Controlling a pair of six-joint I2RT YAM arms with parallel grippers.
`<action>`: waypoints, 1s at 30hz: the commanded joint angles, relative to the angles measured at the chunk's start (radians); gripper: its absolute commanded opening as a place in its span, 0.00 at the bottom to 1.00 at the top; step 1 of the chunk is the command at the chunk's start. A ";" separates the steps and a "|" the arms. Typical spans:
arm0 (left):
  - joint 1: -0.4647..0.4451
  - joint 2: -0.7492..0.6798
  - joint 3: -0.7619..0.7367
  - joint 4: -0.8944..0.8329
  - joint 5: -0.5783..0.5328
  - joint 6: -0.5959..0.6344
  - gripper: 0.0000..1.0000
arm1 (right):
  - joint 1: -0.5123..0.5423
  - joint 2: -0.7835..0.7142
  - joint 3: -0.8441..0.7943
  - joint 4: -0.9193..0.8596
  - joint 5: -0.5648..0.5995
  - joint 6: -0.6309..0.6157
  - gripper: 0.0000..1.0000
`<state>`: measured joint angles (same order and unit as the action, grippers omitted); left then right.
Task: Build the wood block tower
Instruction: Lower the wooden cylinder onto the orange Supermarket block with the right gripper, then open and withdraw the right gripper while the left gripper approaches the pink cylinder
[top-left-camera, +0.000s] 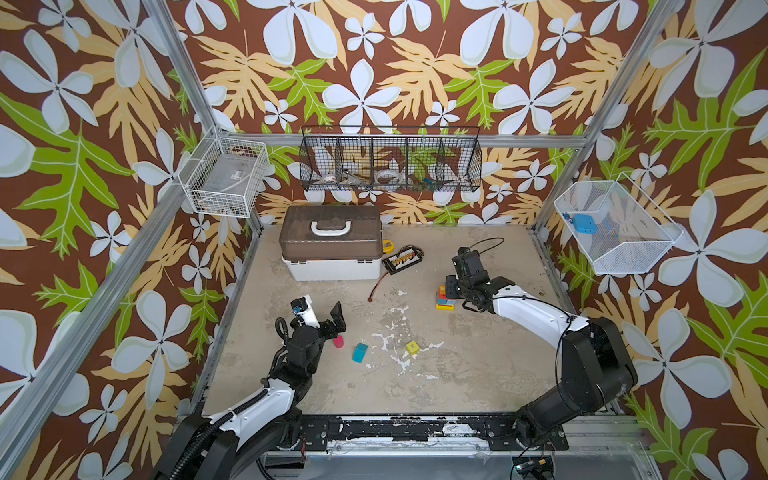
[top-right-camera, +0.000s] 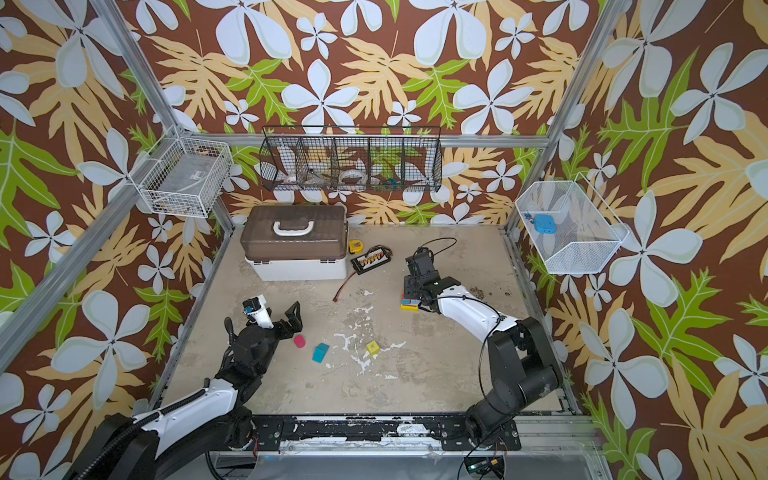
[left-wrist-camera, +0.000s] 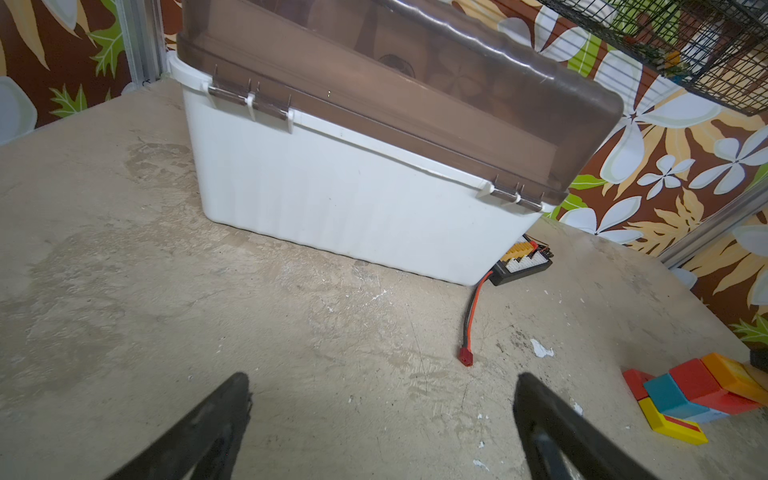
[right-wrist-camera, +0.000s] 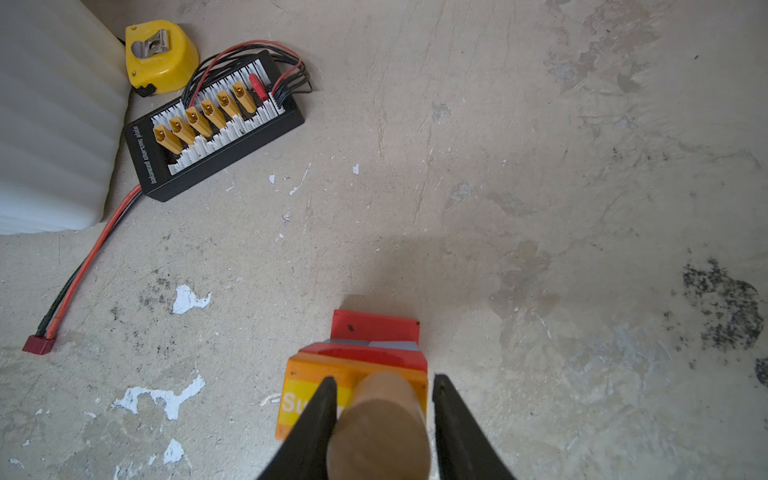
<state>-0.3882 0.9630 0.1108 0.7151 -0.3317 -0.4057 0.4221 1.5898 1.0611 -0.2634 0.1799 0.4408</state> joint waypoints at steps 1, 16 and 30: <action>0.001 -0.001 -0.002 0.034 0.003 0.010 1.00 | 0.001 -0.004 0.003 -0.004 -0.006 0.001 0.42; 0.001 -0.007 -0.005 0.032 -0.002 0.009 1.00 | 0.000 -0.076 -0.004 -0.032 0.009 0.001 0.45; 0.001 -0.001 0.074 -0.196 -0.233 -0.152 1.00 | 0.001 -0.476 -0.294 0.175 0.033 0.004 0.64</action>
<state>-0.3882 0.9756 0.1444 0.6407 -0.4629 -0.4770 0.4236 1.1656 0.8188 -0.1848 0.1871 0.4446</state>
